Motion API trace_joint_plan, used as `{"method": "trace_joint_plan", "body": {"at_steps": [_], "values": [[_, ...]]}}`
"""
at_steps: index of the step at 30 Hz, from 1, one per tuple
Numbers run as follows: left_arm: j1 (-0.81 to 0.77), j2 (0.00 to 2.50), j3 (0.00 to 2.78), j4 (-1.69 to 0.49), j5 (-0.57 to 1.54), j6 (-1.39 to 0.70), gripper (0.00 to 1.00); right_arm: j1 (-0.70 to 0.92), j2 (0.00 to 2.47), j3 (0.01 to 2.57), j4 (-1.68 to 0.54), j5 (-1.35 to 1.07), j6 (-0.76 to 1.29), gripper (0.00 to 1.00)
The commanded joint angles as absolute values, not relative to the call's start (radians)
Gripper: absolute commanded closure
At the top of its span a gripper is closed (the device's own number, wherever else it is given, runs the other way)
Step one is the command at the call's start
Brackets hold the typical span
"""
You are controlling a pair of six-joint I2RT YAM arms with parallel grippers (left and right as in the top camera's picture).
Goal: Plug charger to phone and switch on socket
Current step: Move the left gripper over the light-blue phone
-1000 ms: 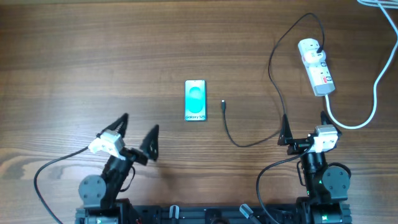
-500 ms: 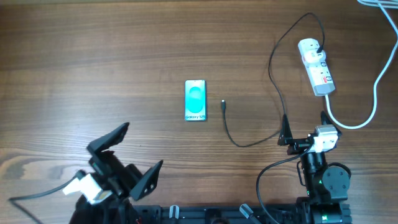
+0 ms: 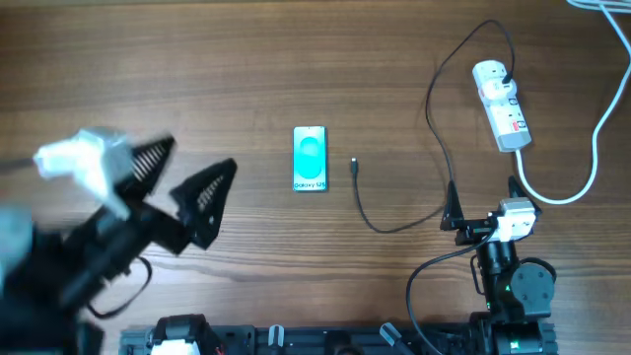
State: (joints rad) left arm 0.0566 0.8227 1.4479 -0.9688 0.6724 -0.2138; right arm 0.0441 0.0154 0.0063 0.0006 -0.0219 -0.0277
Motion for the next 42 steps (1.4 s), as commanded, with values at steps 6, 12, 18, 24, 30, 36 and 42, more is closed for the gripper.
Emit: {"method": "trace_joint_plan", "body": {"at_steps": [6, 12, 18, 24, 30, 36, 42], "values": [[0.031, 1.159, 1.631, -1.153, 0.634, -0.26, 0.0, 0.038, 0.007, 0.005, 0.002, -0.031, -0.024, 0.0], [-0.199, 1.291, 1.638, -1.23, 0.282, -0.361, 0.0, 0.038, 0.007, 0.005, 0.002, -0.031, -0.024, 0.0], [-0.41, 1.526, 1.705, -1.372, 0.026, -0.46, 0.0, 0.038, 0.007, 0.005, 0.002, -0.031, -0.024, 0.0], [-0.51, 1.687, 1.708, -1.356, -0.098, -0.593, 0.0, 0.038, 0.007, 0.006, 0.002, -0.031, -0.024, 0.0], [-0.539, 1.744, 1.708, -1.293, -0.09, -0.592, 0.0, 0.038, 0.007, 0.006, 0.002, -0.031, -0.023, 0.0], [-0.542, 1.747, 1.704, -1.266, -0.065, -0.583, 0.0, 0.038, 0.007, 0.006, 0.002, -0.031, -0.023, 0.0], [-0.542, 1.753, 1.634, -1.156, -0.053, -0.584, 0.0, 0.038, 0.007, 0.005, 0.002, -0.031, -0.024, 0.0]]}}
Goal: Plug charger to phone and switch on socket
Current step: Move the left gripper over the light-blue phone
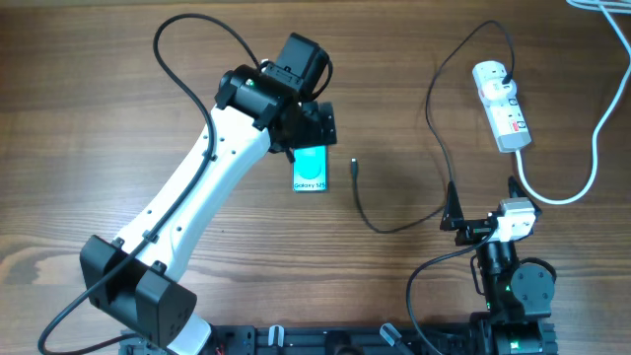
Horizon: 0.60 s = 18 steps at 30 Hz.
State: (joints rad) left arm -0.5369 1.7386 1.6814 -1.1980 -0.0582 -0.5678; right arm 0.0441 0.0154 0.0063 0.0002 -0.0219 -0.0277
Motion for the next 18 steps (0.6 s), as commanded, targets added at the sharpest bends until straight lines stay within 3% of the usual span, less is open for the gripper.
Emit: {"method": "trace_joint_plan", "body": {"at_steps": [1, 18], "values": [[-0.542, 1.755, 1.619, -1.139, -0.054, -0.583, 0.0, 0.038, 0.007, 0.006, 0.002, -0.031, -0.023, 0.0], [-0.568, 1.94, 1.574, -1.053, -0.046, -0.582, 0.0, 0.038, 0.007, 0.005, 0.002, -0.031, -0.024, 0.0]]}}
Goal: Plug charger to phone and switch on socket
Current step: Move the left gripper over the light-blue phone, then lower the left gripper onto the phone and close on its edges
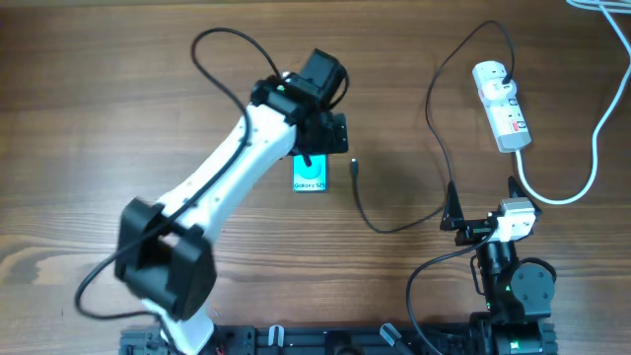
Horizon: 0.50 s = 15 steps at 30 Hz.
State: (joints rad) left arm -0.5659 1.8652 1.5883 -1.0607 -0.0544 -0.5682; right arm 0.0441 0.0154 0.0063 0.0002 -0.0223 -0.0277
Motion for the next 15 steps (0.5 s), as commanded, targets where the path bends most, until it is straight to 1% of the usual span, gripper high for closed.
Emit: {"method": "trace_joint_plan", "body": {"at_steps": [1, 8, 15], "values": [[-0.568, 1.958, 1.574, -1.047, -0.046, -0.581, 0.0, 0.038, 0.007, 0.005, 0.002, -0.031, -0.024, 0.0], [-0.567, 2.009, 1.574, -1.015, -0.046, -0.579, 0.0, 0.038, 0.007, 0.006, 0.002, -0.031, -0.024, 0.0], [-0.566, 2.026, 1.574, -0.965, -0.043, -0.516, 0.0, 0.038, 0.007, 0.005, 0.002, -0.031, -0.023, 0.01]]}}
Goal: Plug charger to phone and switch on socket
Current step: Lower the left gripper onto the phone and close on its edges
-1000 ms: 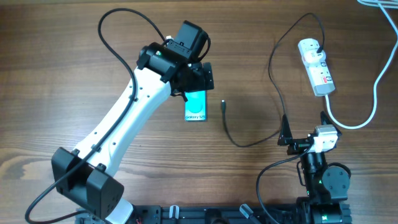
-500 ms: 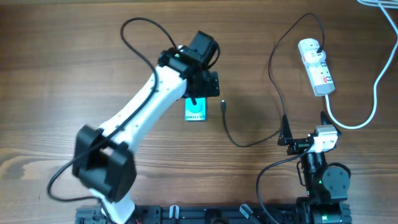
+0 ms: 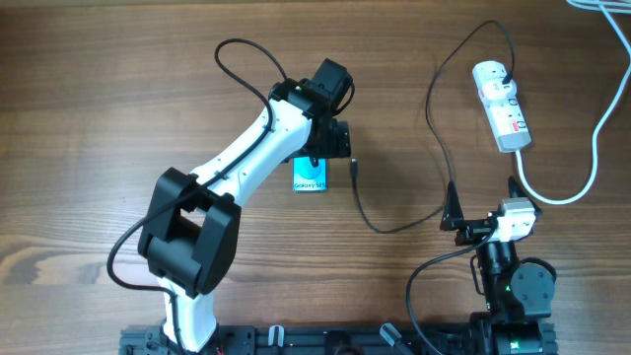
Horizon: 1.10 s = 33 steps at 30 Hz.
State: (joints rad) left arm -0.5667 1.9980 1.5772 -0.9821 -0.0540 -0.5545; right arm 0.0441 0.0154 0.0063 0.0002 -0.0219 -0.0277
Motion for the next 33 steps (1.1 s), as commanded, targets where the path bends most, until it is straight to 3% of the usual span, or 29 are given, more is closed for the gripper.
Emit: {"method": "trace_joint_plan", "body": {"at_steps": [1, 33], "values": [[-0.564, 2.03, 1.574, -0.961, -0.043, -0.512, 0.0, 0.038, 0.007, 0.006, 0.002, -0.031, -0.024, 0.0], [-0.544, 2.125, 1.574, -0.901, -0.035, -0.52, 0.0, 0.038, 0.007, 0.005, 0.002, -0.031, -0.024, 0.0]]}}
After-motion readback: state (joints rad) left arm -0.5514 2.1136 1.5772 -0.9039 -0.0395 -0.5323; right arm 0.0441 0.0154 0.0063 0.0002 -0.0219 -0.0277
